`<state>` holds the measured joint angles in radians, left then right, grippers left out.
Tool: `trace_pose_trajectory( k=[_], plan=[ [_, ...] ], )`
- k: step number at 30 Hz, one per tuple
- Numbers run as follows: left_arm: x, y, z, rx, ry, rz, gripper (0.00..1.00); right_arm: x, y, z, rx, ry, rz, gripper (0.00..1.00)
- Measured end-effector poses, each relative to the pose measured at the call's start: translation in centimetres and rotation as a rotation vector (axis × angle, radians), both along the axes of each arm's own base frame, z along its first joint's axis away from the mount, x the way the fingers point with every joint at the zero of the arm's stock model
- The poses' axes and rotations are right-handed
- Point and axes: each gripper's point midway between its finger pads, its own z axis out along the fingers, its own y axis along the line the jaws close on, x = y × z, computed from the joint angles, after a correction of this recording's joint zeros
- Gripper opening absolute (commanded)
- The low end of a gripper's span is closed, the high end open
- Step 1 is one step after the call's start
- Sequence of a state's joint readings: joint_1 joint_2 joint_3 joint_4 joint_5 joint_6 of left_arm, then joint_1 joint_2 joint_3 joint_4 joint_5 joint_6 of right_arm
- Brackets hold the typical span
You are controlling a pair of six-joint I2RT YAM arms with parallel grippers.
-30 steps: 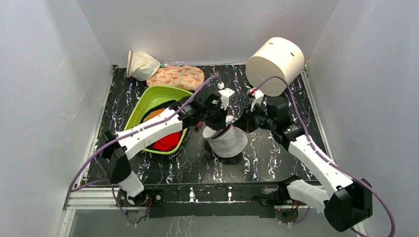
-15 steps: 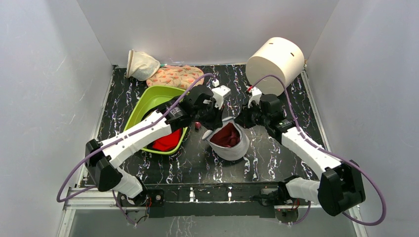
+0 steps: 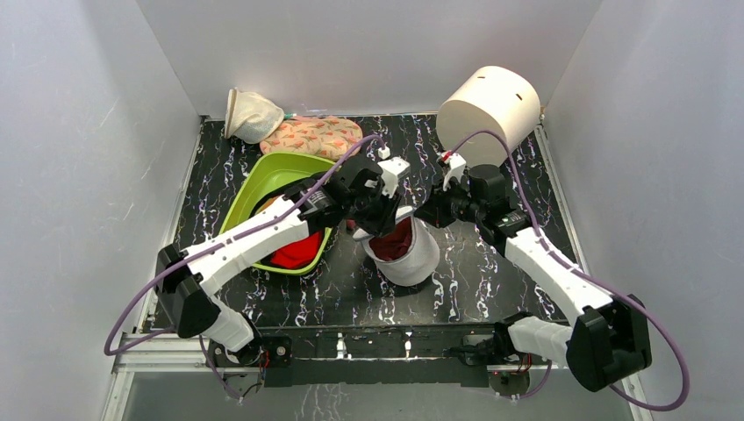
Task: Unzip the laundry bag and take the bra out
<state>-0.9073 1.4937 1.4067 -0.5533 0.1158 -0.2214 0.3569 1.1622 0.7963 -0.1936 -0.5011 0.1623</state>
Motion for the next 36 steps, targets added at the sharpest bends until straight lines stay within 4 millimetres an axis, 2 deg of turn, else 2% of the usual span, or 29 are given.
trace_pose_trajectory(
  k=[2, 4, 7, 11, 16, 24, 29, 36],
  plan=[
    [0.2, -0.2, -0.5, 0.016, 0.007, -0.002, 0.51, -0.6, 0.1, 0.8, 0.016, -0.014, 0.017, 0.00],
    [0.5, -0.5, -1.0, 0.029, 0.013, -0.001, 0.58, -1.2, 0.2, 1.7, 0.034, -0.031, 0.033, 0.00],
    [1.0, -1.1, -1.5, 0.042, 0.015, -0.007, 0.58, -2.0, 0.4, 2.7, 0.060, -0.047, 0.054, 0.00],
    [1.6, -2.1, -1.7, 0.048, 0.009, -0.022, 0.48, -2.6, 0.6, 3.4, 0.086, -0.048, 0.074, 0.00],
    [2.4, -3.3, -1.6, 0.052, -0.007, -0.040, 0.25, -3.1, 0.7, 3.2, 0.096, -0.036, 0.081, 0.00],
    [2.3, -3.1, -1.8, 0.070, -0.023, -0.060, 0.04, -3.2, 0.4, 2.9, 0.090, -0.020, 0.055, 0.00],
    [1.8, -2.2, -1.4, 0.069, -0.045, -0.059, 0.00, -2.5, -0.1, 2.5, 0.067, -0.017, -0.001, 0.00],
    [0.8, -1.1, 1.2, 0.031, -0.109, -0.088, 0.00, -0.8, -1.0, 0.2, 0.018, 0.042, -0.101, 0.00]
  ],
)
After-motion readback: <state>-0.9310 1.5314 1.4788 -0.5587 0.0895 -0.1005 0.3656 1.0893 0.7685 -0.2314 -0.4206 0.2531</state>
